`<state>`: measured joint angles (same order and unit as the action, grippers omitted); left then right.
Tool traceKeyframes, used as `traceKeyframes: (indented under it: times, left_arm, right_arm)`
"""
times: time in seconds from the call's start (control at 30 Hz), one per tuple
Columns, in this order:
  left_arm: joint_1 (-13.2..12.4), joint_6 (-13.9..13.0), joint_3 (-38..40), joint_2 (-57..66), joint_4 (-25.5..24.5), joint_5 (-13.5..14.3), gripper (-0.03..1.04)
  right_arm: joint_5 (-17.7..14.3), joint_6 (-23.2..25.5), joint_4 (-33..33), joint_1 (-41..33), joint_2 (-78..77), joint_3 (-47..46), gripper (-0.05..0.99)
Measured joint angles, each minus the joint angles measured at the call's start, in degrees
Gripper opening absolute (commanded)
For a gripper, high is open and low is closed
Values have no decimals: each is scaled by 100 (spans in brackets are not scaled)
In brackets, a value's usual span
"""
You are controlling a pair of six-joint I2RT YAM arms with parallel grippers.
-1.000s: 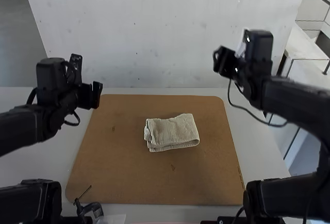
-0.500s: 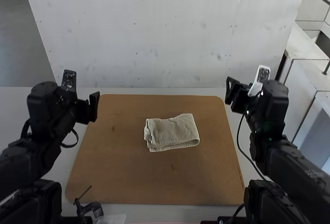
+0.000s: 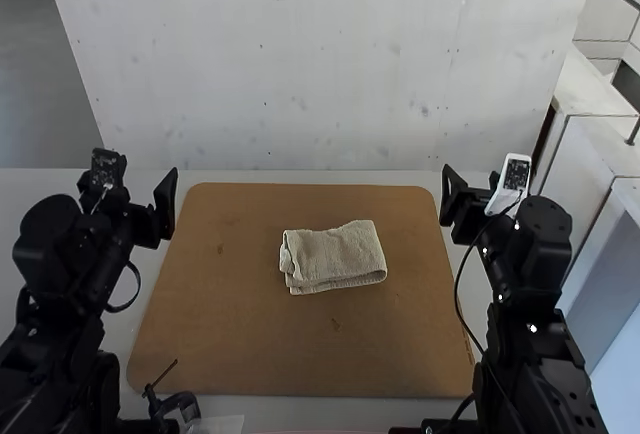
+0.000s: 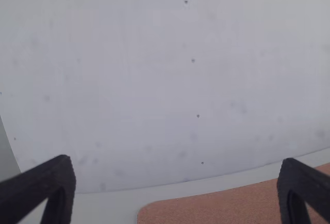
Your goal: Fold the towel.
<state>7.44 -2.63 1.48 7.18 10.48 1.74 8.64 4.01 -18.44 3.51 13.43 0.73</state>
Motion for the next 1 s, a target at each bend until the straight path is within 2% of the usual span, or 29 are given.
traceKeyframes:
  times: [0.13,0.27,0.53,1.0]
  left_arm:
    - [2,-13,0,0,-20,-2,87]
    - [2,-11,2,0,-22,-2,91]
    - [2,-11,0,2,-48,0,94]
    - [0,-11,0,144,-173,262,94]
  right_arm:
    - [0,0,304,0,-28,0,95]
    - [-2,0,546,0,-151,0,96]
    - [-2,-7,1591,0,-1191,0,96]
    - [-17,-13,1816,-2,-1287,0,96]
